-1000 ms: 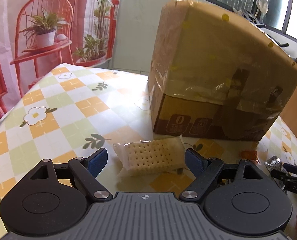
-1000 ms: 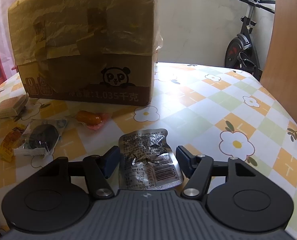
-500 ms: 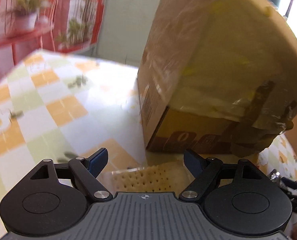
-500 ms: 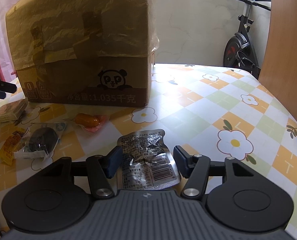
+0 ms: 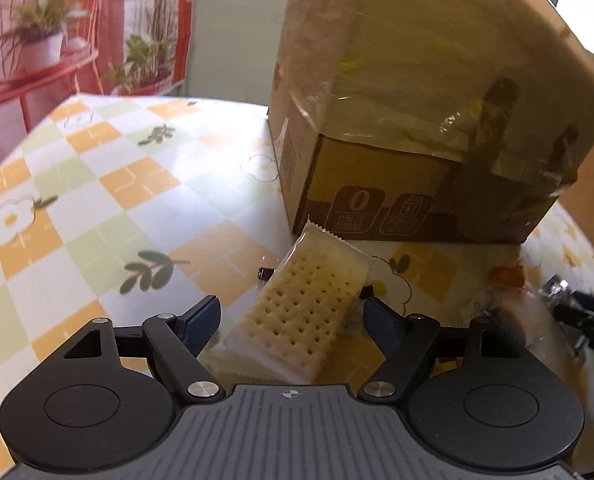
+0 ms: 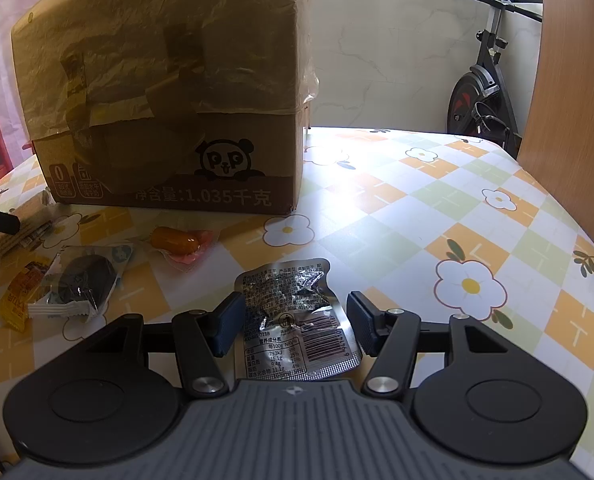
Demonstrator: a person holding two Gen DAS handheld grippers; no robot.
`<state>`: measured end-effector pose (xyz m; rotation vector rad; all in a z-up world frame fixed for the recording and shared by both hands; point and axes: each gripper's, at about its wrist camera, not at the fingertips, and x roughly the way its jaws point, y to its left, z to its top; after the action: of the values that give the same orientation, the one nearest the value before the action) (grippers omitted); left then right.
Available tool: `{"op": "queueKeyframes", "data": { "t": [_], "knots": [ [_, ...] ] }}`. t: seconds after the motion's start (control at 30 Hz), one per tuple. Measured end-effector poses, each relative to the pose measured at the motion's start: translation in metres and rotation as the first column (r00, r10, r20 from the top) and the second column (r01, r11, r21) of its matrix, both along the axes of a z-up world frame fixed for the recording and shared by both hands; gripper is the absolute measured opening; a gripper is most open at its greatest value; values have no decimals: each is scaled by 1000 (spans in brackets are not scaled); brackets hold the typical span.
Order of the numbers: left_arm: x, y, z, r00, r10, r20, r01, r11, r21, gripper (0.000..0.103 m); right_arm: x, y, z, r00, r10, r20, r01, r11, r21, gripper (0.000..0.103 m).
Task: Organize snacks
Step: 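Close the left gripper on the cracker pack while the right gripper lowers onto the silver foil pack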
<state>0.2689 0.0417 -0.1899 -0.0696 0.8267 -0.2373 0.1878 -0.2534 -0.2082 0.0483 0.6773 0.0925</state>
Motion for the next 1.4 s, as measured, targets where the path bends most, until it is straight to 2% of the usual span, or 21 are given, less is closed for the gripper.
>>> {"op": "queueKeyframes", "data": {
  "t": [0.13, 0.2, 0.27, 0.37, 0.43, 0.6, 0.7, 0.9, 1.17, 1.4],
  "knots": [
    [-1, -15, -1, 999, -44, 6, 44, 997, 59, 72, 0, 0, 0, 1000, 0, 0, 0, 1000, 0, 60],
    [-7, -24, -3, 998, -58, 27, 54, 990, 128, 61, 0, 0, 0, 1000, 0, 0, 0, 1000, -1, 60],
    [-13, -27, -4, 997, -55, 54, 47, 987, 152, 57, 0, 0, 0, 1000, 0, 0, 0, 1000, 0, 60],
    [-21, -20, -1, 998, 3, 58, -9, 994, 109, 54, 0, 0, 0, 1000, 0, 0, 0, 1000, 0, 60],
    [-27, -18, 3, 997, 29, 75, -37, 994, 106, 54, 0, 0, 0, 1000, 0, 0, 0, 1000, 0, 60],
    [-48, -13, 17, 991, 56, 122, -62, 997, 50, 54, 0, 0, 0, 1000, -1, 0, 1, 1000, 0, 60],
    [-59, -14, 18, 988, 68, 141, -76, 996, 46, 54, 0, 0, 0, 1000, 1, -1, -1, 1000, -1, 61],
    [-66, -6, 6, 987, 127, 100, -130, 991, 20, 54, 2, 2, -1, 1000, 10, -3, -10, 1000, -7, 62],
    [-65, 0, 1, 987, 148, 61, -149, 989, 6, 54, 2, 6, -2, 1000, 27, -6, -27, 999, -23, 65],
    [-70, -1, -1, 985, 154, 73, -155, 988, 9, 54, 2, 6, -1, 1000, 28, -6, -28, 999, -24, 65]
  ]
}}
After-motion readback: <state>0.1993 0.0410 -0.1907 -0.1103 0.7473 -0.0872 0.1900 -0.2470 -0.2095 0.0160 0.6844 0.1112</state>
